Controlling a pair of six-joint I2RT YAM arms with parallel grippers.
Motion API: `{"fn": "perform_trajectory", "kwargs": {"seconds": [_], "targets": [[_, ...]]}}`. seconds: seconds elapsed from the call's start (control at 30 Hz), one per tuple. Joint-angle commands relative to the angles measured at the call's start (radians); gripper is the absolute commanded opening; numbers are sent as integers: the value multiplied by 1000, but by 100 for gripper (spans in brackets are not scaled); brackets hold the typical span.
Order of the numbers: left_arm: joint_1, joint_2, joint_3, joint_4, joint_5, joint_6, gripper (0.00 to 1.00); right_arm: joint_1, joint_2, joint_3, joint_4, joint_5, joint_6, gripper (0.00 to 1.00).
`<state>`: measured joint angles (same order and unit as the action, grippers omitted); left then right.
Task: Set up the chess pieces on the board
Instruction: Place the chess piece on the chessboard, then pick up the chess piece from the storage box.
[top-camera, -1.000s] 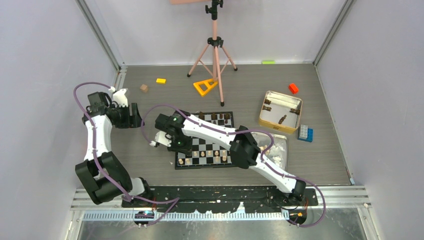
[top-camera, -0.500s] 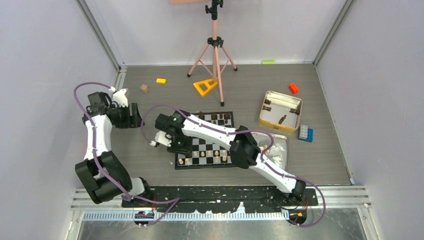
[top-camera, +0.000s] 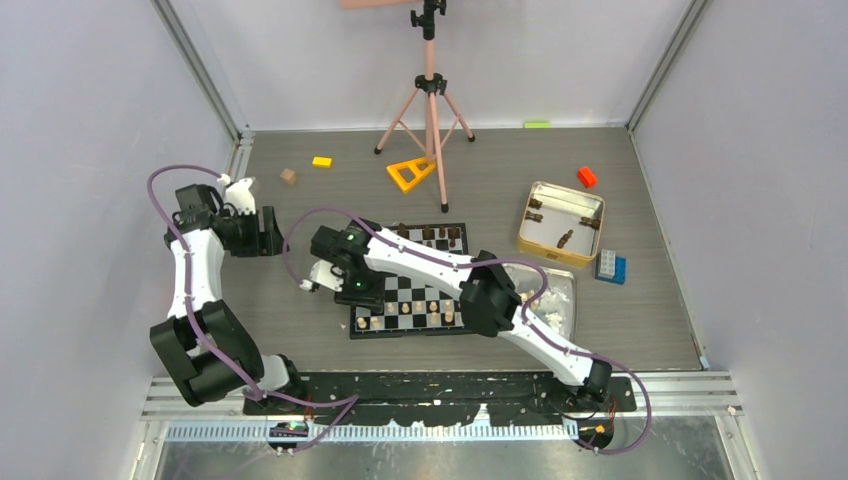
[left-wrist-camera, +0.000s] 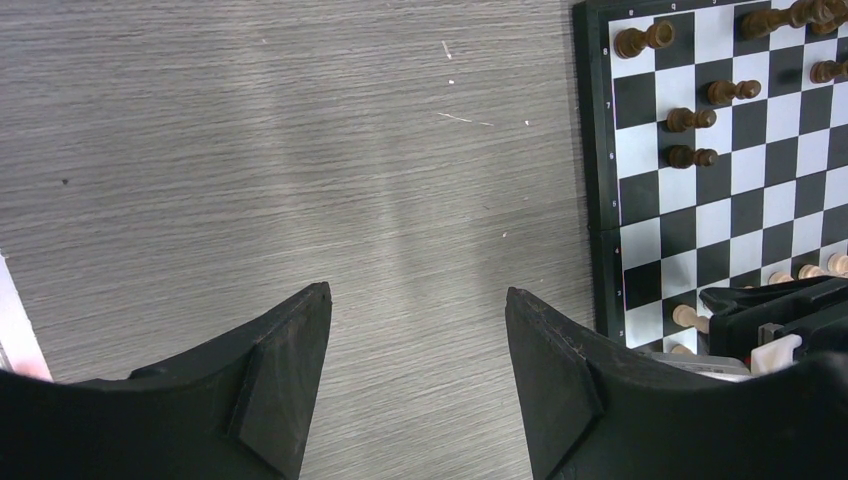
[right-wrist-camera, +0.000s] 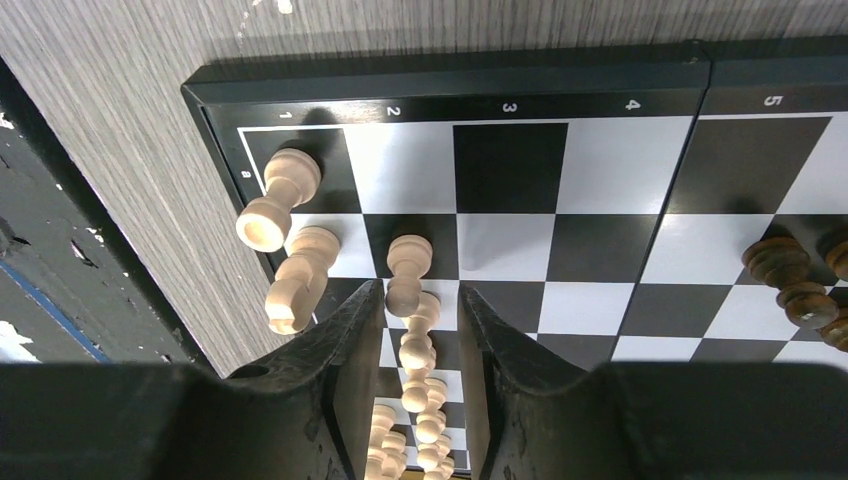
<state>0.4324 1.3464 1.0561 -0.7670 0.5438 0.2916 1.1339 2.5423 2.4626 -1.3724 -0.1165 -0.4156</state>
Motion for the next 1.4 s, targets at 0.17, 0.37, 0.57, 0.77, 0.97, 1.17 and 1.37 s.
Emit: {"fn": "perform_trajectory", "kwargs": {"seconds": [0.17, 0.37, 0.57, 0.77, 0.97, 1.17, 1.37], "targets": [[7, -4, 30, 2, 68, 17, 67, -33, -141, 3, 8, -13, 15, 40], [5, -24, 47, 0, 178, 47, 68, -102, -256, -53, 7, -107, 39, 44], [-33, -7, 74, -46, 258, 96, 69, -261, -423, -215, 13, -267, 56, 47], [-187, -8, 62, -60, 269, 152, 70, -485, -668, -642, 118, -239, 63, 47], [-341, 6, 86, -44, 259, 156, 70, -711, -889, -988, 204, -178, 38, 47], [-407, 30, 108, -27, 240, 129, 70, -833, -973, -1233, 282, -112, 12, 46], [-423, 34, 100, -13, 225, 115, 70, -885, -1018, -1361, 309, -96, 10, 46]]}}
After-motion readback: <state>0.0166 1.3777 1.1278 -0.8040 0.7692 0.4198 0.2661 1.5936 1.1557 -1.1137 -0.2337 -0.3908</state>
